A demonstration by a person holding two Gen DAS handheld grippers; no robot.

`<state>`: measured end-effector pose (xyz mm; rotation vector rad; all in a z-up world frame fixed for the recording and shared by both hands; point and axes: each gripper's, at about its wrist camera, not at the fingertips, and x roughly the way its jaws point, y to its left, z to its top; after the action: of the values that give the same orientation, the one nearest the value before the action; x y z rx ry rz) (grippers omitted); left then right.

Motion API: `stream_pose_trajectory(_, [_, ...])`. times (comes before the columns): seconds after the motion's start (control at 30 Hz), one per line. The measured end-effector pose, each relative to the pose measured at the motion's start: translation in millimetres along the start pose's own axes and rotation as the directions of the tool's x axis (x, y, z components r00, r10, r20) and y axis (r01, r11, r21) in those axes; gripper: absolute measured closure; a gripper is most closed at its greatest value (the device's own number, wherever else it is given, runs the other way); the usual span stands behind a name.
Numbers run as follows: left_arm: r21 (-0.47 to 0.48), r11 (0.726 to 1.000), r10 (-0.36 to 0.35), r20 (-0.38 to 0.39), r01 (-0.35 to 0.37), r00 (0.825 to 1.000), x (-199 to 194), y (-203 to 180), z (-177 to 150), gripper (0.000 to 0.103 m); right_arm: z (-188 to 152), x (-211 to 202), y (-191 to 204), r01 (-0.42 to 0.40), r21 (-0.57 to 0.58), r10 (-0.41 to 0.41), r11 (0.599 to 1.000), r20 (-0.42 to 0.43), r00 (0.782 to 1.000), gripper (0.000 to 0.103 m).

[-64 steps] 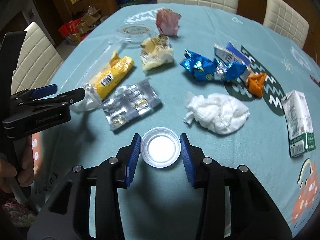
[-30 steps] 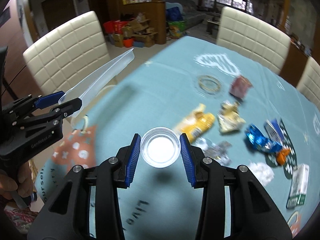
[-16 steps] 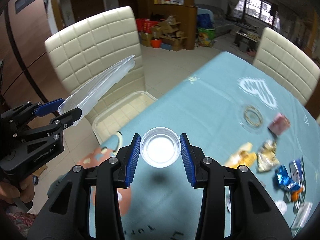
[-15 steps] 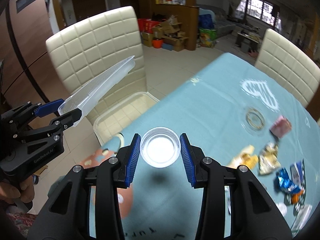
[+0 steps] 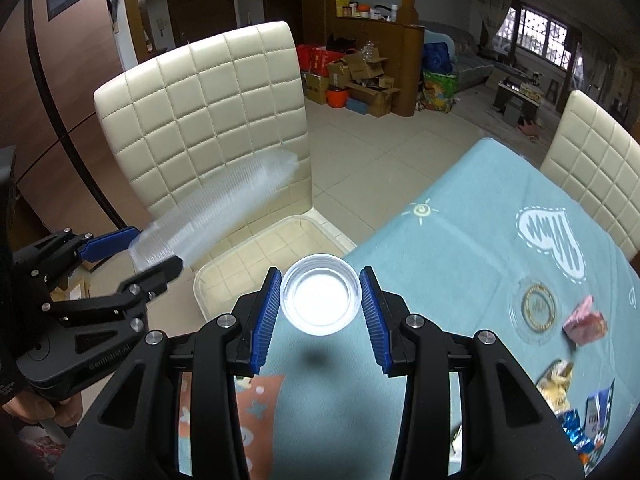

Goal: Collect trash
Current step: 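Carry the tray and cap to the clear bin and release them, then return to the table and grasp the white tissue with the right tool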

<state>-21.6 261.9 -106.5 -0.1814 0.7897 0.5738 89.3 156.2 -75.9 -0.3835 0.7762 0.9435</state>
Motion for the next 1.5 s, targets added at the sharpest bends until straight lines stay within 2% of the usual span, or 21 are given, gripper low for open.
stream_pose_trajectory(0.03, [-0.015,1.0,0.005,-0.007,-0.005,1.0,4,1,2,0.028,2,3,-1,-0.002,0.0,0.002,1.0,-0.001,1.0,0.06])
stream_pose_trajectory(0.07, [-0.024,1.0,0.012,-0.009,-0.012,1.0,6,3,2,0.024,5,7,-2,-0.007,0.0,0.007,1.0,-0.004,1.0,0.06])
stream_pose_trajectory(0.43, [-0.085,0.994,0.056,-0.08,-0.063,0.995,31,22,-4,0.023,19,38,12,-0.06,-0.034,0.059,0.998,-0.03,0.998,0.06])
stream_pose_trajectory(0.73, [-0.14,0.98,0.132,-0.072,-0.141,0.989,27,42,-11,0.023,34,50,33,-0.11,-0.074,0.108,0.991,-0.025,0.994,0.059])
stream_pose_trajectory(0.8, [-0.156,0.977,0.138,-0.079,-0.149,0.987,27,46,-12,0.023,38,50,33,-0.13,-0.06,0.129,0.99,-0.02,0.991,0.042])
stream_pose_trajectory(0.9, [-0.169,0.974,0.136,-0.09,-0.149,0.987,27,49,-13,0.023,38,45,32,-0.116,-0.05,0.117,0.992,0.006,0.993,0.042])
stream_pose_trajectory(1.17, [-0.166,0.979,0.108,-0.074,-0.119,0.991,17,42,-12,0.023,23,30,13,-0.073,0.004,0.074,0.997,-0.016,0.997,0.042])
stream_pose_trajectory(1.5, [-0.059,0.998,0.018,-0.028,-0.019,0.999,-6,-8,-7,0.023,-25,-23,-36,0.03,0.122,-0.03,0.992,-0.004,1.0,0.042])
